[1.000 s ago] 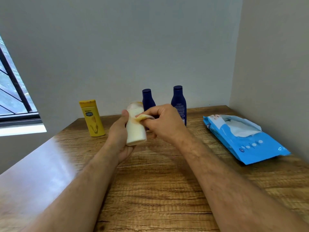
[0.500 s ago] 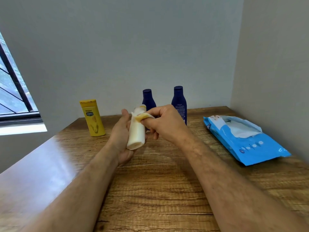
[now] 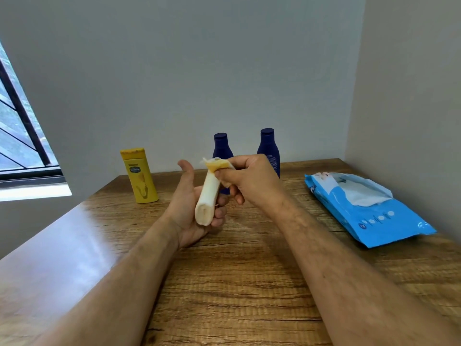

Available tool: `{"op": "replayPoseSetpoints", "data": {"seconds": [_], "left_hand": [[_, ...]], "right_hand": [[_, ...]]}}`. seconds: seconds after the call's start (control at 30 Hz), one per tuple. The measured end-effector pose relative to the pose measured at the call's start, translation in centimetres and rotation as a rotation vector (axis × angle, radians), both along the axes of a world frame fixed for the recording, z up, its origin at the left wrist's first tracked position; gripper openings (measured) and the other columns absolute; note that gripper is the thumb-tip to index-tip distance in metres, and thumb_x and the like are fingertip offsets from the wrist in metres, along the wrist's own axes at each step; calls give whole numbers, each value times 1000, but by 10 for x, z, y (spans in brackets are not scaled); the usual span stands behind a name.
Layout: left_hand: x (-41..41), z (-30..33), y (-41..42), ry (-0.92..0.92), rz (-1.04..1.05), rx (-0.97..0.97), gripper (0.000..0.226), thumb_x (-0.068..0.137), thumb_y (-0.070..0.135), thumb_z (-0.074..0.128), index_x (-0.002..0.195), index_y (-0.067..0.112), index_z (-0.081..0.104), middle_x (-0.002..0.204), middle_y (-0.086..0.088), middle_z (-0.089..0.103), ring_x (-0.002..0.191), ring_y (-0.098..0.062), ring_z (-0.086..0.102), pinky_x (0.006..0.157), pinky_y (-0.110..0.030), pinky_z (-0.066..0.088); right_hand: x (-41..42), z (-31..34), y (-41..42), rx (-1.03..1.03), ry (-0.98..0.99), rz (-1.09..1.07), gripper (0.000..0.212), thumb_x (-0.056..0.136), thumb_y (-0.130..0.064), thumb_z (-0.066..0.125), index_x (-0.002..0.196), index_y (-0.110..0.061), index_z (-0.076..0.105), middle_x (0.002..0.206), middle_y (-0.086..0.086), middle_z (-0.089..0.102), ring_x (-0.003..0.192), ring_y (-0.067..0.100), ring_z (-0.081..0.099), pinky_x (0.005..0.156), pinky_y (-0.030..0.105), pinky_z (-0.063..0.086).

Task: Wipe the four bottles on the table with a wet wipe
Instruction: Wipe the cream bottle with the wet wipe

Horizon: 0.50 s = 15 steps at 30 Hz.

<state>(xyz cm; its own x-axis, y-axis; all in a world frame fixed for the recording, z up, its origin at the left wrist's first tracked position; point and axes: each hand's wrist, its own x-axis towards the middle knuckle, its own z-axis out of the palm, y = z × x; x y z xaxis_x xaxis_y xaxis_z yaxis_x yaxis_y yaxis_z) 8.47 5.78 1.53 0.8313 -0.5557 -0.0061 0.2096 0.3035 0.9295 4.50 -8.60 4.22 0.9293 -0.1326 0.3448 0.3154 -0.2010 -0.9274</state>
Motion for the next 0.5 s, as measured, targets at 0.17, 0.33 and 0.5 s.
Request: {"op": "replayPoseSetpoints", "data": {"seconds": [0.17, 0.33, 0.5], "left_hand": [[9, 0, 4, -42, 56, 11, 80, 86, 82, 41, 99, 9, 74, 74, -20, 57, 56, -27, 52, 48, -25, 39], [5, 1, 4, -7, 55, -21, 74, 89, 73, 47, 116, 6, 64, 81, -17, 62, 63, -30, 59, 57, -28, 43], [6, -2, 1, -37, 111, 110, 52, 101, 60, 42, 111, 12, 61, 73, -8, 54, 52, -17, 44, 46, -24, 35]], "right_hand": [[-5, 1, 5, -80, 119, 296, 14, 86, -6, 74, 99, -4, 74, 63, 6, 65, 49, 14, 52, 37, 21, 40], [-7, 1, 6, -69, 178, 381, 14, 84, -3, 74, 98, 0, 74, 72, 13, 67, 48, 12, 53, 37, 19, 41], [-2, -1, 6, -74, -29, -26, 22, 89, -18, 74, 108, -8, 75, 76, 1, 68, 44, 2, 56, 40, 18, 44]]}}
